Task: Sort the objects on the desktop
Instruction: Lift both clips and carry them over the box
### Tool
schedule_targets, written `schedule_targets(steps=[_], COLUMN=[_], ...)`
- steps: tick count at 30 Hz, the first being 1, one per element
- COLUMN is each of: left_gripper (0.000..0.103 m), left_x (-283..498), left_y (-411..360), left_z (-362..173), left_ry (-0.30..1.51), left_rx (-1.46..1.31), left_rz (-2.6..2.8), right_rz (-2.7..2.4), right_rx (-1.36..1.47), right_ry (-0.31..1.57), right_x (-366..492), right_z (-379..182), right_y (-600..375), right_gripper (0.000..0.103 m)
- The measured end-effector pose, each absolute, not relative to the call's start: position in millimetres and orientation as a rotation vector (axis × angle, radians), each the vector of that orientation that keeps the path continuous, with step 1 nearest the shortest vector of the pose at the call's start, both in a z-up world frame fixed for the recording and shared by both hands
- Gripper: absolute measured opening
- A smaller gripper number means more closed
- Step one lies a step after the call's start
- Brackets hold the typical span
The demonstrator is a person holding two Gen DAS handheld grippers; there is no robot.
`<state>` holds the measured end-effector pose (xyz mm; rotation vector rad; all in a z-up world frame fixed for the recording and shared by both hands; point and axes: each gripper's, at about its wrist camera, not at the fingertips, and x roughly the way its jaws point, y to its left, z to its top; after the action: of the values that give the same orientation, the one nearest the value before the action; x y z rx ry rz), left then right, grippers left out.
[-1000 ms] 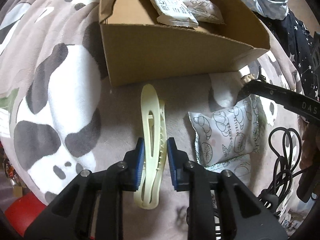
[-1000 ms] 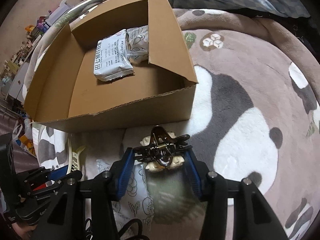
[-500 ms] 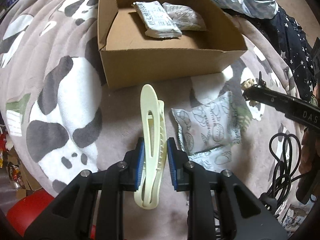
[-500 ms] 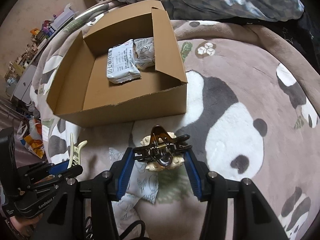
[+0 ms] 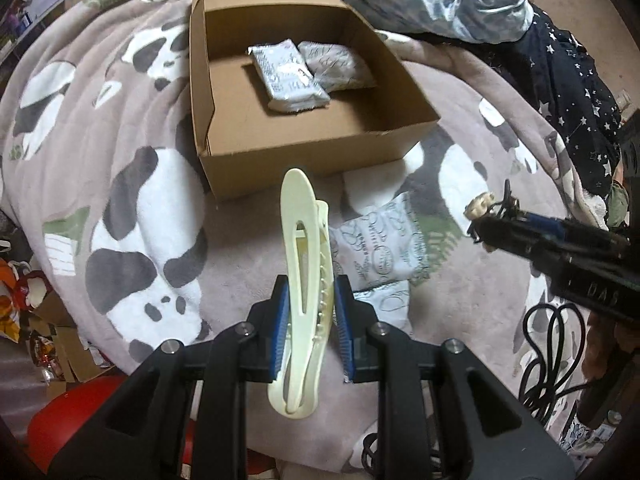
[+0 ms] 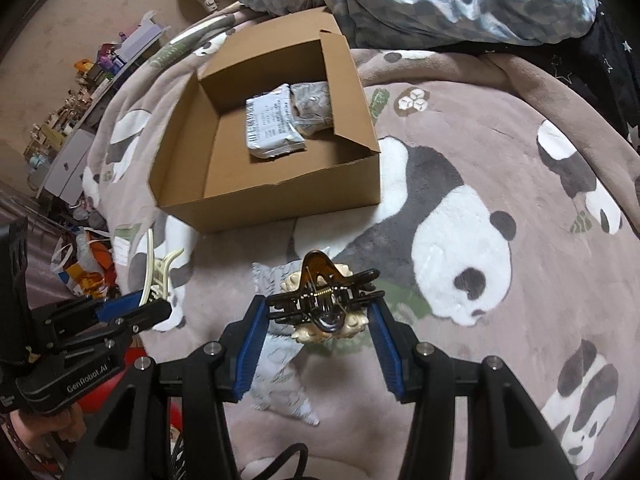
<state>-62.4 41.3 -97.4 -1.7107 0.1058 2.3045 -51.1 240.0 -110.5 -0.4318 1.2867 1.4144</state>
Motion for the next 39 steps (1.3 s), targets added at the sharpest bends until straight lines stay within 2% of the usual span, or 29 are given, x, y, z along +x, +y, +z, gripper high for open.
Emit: schedule_targets(steps=[20, 39], left_gripper=[0.021, 0.021], left_x=[-66, -155], left_y=[55, 57], left_z=[-20, 0], left_ry=[0.101, 0.124], left_rx=[-1.69, -1.656], left_rz=[2.313, 2.276], right_rz=[1.391, 1.353], right_rx=[-0.327, -0.29], right_ry=[1.331, 1.309], right_x=[-60, -35], right_z=[-49, -17], right_y=[213, 291], right_gripper=[0.052, 0.052])
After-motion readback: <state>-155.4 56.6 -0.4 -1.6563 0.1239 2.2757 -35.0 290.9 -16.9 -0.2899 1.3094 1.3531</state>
